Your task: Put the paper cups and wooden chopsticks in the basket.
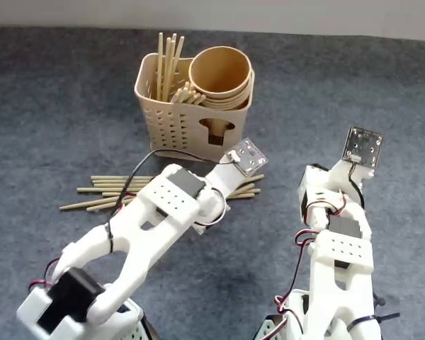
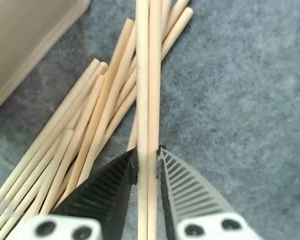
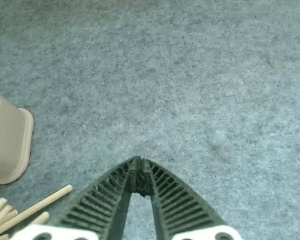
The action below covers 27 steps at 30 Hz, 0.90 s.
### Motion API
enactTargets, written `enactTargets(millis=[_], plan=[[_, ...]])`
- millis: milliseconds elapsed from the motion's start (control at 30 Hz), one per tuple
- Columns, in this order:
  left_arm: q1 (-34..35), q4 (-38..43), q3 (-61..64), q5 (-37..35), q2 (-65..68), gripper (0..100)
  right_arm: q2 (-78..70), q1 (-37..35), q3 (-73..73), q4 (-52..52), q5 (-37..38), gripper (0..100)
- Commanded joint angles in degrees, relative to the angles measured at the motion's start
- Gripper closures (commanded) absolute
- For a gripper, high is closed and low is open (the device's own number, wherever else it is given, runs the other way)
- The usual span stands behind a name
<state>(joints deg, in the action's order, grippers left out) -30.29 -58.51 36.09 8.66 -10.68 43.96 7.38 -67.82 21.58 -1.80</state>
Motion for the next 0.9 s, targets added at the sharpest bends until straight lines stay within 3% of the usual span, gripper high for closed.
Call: enactTargets(millis=[0,333,633,867], plan=[[0.7,-0.4,1.5,0.3,-7.1,99,0.8,0.5,0.6,-1.3,0.7,98.8],[1.1,-0.3,8.6,0.3,-23.3,99,0.8,0.5,0.6,-1.3,0.7,98.8],[1.2,8.8,20.3,0.2,-37.8,99,0.8,0.5,0.6,-1.3,0.7,98.8],[1.2,10.8,25.7,0.3,-48.0,99,0.8,0.5,0.6,-1.3,0.7,98.8]])
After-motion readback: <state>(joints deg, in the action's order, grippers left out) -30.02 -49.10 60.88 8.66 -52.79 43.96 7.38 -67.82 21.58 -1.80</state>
